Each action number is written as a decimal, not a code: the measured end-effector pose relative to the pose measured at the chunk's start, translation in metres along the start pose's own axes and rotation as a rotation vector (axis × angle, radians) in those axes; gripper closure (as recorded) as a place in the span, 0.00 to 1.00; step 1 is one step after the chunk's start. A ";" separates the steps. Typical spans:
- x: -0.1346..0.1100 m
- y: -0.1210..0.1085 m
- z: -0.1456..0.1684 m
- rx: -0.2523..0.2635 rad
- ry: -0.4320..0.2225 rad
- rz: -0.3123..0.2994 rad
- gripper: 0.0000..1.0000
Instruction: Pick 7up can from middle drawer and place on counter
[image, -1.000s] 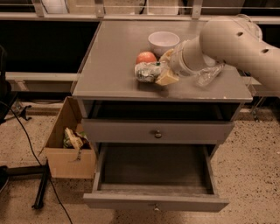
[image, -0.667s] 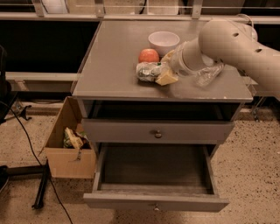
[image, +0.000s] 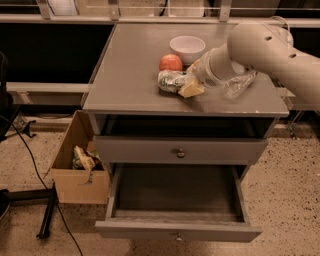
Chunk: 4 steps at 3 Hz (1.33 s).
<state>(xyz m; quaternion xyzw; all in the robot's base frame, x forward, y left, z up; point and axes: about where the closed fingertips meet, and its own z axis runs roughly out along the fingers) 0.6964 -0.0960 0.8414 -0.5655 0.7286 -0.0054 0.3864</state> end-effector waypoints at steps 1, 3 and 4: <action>0.000 0.000 0.000 0.000 0.000 0.000 0.85; 0.000 0.000 0.000 0.000 0.000 0.000 0.29; 0.000 0.000 0.000 0.000 0.000 0.000 0.06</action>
Offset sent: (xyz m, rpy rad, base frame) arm 0.0000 0.0000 0.0000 0.0000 0.0000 0.0000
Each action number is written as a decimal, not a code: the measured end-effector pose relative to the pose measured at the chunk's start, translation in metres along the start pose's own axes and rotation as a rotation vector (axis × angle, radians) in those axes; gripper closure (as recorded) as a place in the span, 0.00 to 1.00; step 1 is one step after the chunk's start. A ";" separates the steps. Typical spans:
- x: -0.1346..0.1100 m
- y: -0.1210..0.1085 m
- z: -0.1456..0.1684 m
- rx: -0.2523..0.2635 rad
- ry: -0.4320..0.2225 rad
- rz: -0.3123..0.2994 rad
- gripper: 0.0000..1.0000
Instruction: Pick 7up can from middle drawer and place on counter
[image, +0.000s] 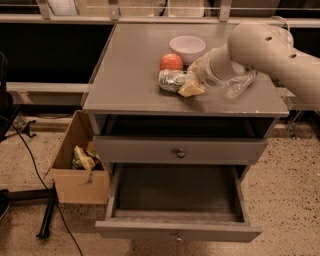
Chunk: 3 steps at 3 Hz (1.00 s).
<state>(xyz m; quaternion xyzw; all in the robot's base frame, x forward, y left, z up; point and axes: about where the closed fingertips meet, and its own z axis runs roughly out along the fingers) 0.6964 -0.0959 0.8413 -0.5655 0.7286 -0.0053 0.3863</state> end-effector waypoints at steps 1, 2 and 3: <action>0.000 0.000 0.000 0.000 0.000 0.000 0.00; 0.000 0.000 0.000 0.000 0.000 0.000 0.00; -0.003 -0.002 -0.004 -0.001 0.000 0.000 0.00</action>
Offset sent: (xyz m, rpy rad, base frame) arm 0.0000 0.0000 0.0000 0.0000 0.0000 0.0000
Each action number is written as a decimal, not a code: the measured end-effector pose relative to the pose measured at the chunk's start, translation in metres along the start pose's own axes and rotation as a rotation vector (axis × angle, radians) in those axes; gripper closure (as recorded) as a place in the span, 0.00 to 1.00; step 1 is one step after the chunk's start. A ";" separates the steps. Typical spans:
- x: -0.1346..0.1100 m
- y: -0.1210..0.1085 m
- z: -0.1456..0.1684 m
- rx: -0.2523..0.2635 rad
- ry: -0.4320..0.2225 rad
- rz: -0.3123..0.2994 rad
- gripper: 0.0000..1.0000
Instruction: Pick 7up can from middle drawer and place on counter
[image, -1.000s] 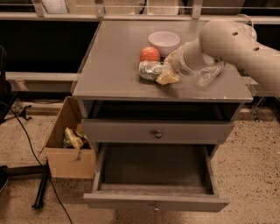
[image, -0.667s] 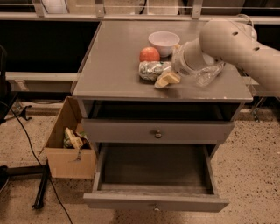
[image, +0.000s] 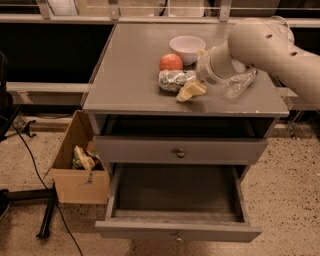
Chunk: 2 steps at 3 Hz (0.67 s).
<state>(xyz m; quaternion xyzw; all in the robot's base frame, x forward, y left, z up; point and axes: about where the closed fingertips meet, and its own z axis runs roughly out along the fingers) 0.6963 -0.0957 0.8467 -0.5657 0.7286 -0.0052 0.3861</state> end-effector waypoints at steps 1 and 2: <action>-0.012 -0.006 -0.022 -0.022 0.009 -0.002 0.00; -0.024 -0.014 -0.052 -0.035 0.016 0.006 0.00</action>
Offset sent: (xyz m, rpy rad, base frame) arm -0.0308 -0.0185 0.1009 -0.0072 0.0547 0.0016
